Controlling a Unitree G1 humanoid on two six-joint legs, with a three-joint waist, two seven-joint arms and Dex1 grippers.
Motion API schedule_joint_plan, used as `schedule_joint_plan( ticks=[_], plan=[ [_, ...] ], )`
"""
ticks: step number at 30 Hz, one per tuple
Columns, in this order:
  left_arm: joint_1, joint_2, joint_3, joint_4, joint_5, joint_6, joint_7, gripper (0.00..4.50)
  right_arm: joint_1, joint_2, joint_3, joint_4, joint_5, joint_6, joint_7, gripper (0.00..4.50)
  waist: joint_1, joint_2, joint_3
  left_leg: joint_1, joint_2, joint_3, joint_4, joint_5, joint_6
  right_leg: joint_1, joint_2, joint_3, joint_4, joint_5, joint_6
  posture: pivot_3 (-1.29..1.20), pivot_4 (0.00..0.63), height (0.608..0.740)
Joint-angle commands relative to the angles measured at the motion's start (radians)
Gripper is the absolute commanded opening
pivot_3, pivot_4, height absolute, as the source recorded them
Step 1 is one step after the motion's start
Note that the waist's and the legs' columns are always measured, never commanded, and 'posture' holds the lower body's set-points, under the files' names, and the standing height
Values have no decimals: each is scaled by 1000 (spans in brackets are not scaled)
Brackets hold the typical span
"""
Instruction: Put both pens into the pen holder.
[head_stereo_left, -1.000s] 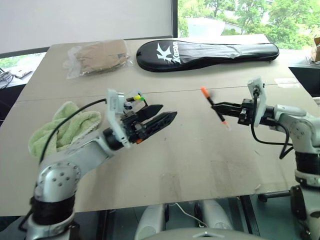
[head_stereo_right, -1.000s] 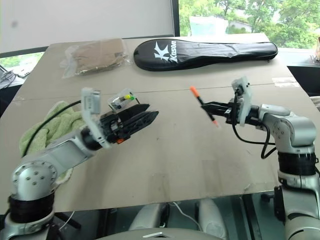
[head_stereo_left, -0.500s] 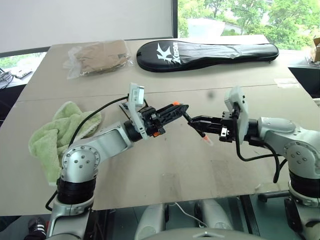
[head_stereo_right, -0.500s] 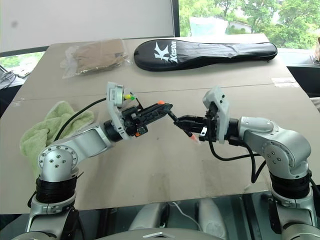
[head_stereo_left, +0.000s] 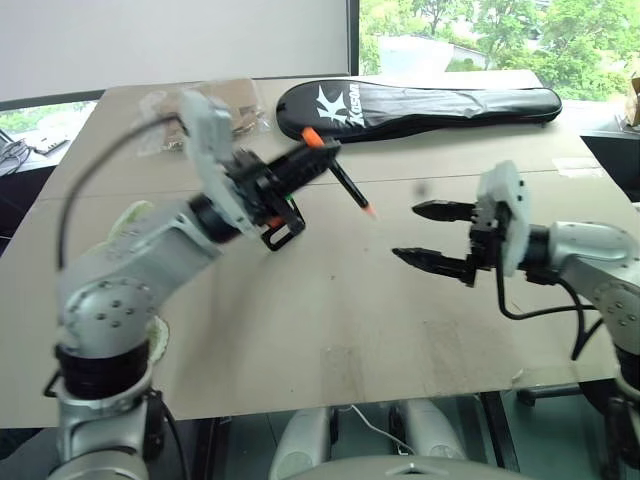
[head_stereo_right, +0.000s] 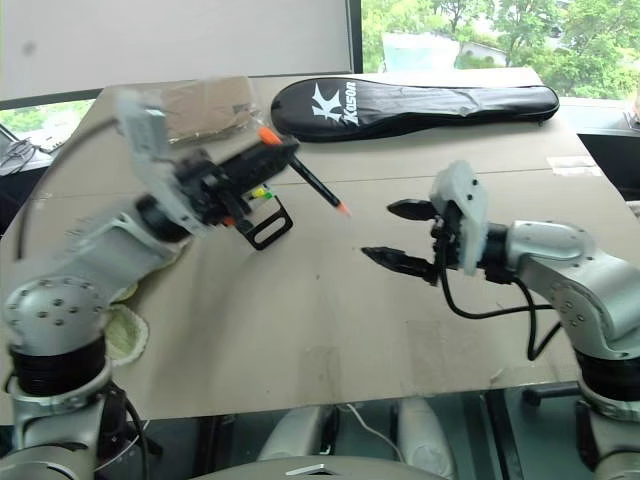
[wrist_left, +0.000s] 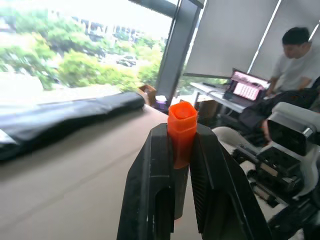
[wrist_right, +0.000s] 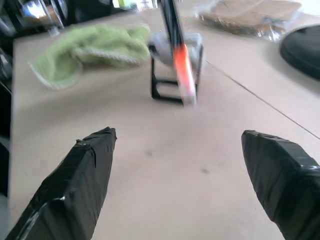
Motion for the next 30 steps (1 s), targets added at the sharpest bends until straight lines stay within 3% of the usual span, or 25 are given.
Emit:
schedule_joint_plan(
  ticks=[1,4,9,18,30],
  plan=[
    [2,99,-17,-99,292,-154,-102,0,16,-16,-40,-31,0,-71,37,3998,-4,0,0,0,0,0,0,0,0,0,0,0,0,0,0,0,150,740],
    [67,178,-80,-105,634,-366,-164,0,26,-21,-31,-13,-13,-103,46,3998,-6,0,0,2,0,3,-2,0,0,0,1,1,0,0,0,0,150,740],
    [225,204,-103,-82,891,-448,-176,0,39,-19,-16,0,-24,-139,58,3998,1,0,1,2,1,2,-1,0,0,0,1,2,0,0,0,0,150,740],
    [337,119,-119,-39,1002,-486,-213,0,73,-37,-38,-6,-28,-165,72,3998,12,-2,2,1,1,1,-1,0,0,0,0,1,0,0,0,0,150,740],
    [309,63,-127,68,1131,-480,-212,0,79,44,-103,-79,42,-263,31,3998,20,-3,2,1,1,1,-1,0,0,0,1,0,0,0,0,0,150,740]
  ],
)
